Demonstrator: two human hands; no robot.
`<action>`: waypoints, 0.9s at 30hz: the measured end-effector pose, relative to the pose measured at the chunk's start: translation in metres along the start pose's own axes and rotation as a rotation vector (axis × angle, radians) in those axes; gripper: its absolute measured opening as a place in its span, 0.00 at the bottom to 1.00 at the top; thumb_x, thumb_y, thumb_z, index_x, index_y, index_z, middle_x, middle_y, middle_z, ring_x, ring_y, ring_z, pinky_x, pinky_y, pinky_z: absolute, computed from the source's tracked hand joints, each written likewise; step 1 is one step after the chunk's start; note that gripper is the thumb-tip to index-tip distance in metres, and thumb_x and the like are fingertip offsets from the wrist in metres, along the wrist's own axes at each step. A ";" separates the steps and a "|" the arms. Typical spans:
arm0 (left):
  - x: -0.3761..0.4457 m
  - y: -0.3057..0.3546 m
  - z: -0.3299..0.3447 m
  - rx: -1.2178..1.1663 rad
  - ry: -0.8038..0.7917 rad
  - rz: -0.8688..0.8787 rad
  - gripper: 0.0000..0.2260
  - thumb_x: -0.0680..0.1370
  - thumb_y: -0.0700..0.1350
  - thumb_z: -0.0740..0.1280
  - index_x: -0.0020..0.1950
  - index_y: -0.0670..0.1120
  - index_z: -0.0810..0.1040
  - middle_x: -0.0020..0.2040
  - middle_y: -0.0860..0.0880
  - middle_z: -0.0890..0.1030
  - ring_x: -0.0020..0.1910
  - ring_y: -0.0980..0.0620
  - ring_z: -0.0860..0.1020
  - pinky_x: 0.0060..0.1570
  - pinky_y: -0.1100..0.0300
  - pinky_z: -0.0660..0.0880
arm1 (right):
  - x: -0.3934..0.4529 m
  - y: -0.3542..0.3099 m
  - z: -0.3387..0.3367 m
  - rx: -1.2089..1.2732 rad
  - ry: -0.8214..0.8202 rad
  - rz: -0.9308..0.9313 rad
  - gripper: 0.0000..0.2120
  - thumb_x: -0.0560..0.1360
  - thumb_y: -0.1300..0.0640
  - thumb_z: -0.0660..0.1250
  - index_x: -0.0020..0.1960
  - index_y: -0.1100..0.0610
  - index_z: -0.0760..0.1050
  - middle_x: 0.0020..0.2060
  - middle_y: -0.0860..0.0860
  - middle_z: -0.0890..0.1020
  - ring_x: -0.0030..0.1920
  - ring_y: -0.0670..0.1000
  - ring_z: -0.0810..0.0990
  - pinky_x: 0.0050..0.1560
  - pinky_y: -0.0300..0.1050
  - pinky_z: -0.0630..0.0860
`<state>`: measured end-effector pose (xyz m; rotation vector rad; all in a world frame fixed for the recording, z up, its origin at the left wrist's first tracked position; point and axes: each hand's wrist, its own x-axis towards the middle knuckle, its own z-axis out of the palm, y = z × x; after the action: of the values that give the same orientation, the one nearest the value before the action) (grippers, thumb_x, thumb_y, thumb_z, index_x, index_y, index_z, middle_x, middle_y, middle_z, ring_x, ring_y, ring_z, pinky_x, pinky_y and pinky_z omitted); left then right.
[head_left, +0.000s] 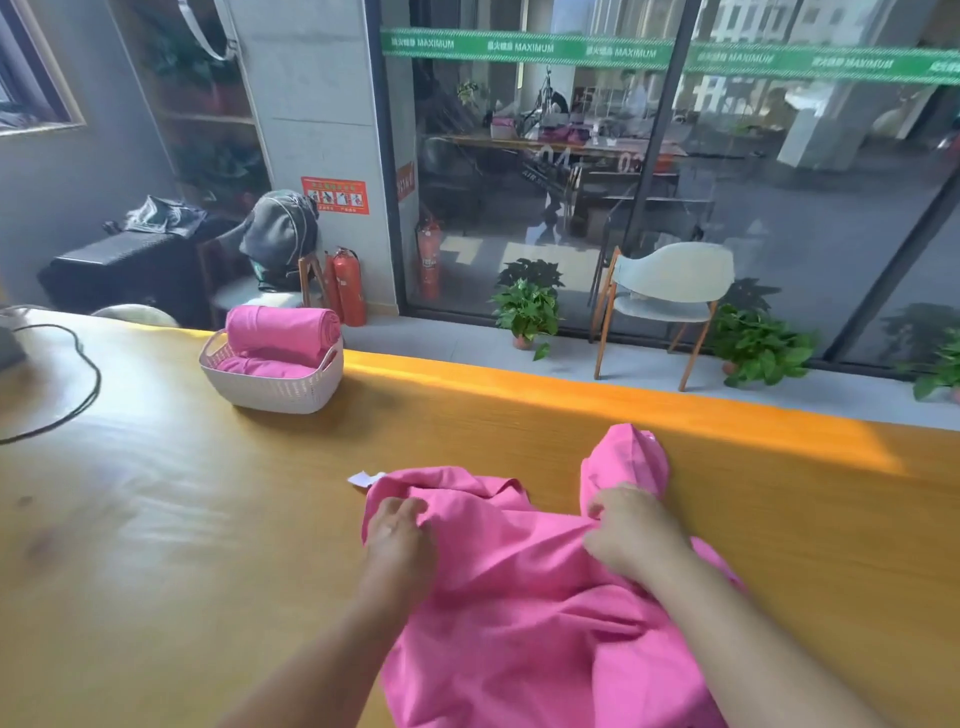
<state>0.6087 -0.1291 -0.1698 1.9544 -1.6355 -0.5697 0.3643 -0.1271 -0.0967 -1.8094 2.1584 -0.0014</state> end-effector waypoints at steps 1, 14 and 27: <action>0.004 0.007 0.009 -0.012 -0.017 -0.002 0.13 0.82 0.43 0.59 0.63 0.42 0.77 0.60 0.43 0.75 0.61 0.44 0.73 0.60 0.56 0.66 | 0.010 0.000 0.005 0.108 -0.003 -0.001 0.15 0.71 0.55 0.65 0.56 0.48 0.81 0.60 0.50 0.80 0.59 0.53 0.78 0.57 0.44 0.74; 0.081 -0.045 0.027 0.554 -0.498 0.132 0.56 0.61 0.80 0.60 0.79 0.58 0.36 0.79 0.48 0.33 0.77 0.45 0.33 0.75 0.44 0.36 | 0.092 0.047 0.019 0.341 0.103 0.558 0.19 0.76 0.52 0.66 0.64 0.59 0.73 0.63 0.61 0.77 0.60 0.64 0.78 0.57 0.52 0.74; 0.191 -0.017 -0.005 0.636 -0.417 0.248 0.23 0.74 0.52 0.65 0.68 0.52 0.73 0.71 0.47 0.69 0.70 0.45 0.67 0.70 0.44 0.64 | 0.093 0.033 0.006 -0.226 0.187 0.594 0.19 0.77 0.56 0.62 0.68 0.54 0.68 0.65 0.54 0.69 0.62 0.55 0.77 0.55 0.47 0.74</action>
<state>0.6598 -0.3142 -0.1742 2.0886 -2.5237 -0.4039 0.3208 -0.2088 -0.1319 -1.2369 2.8498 0.2252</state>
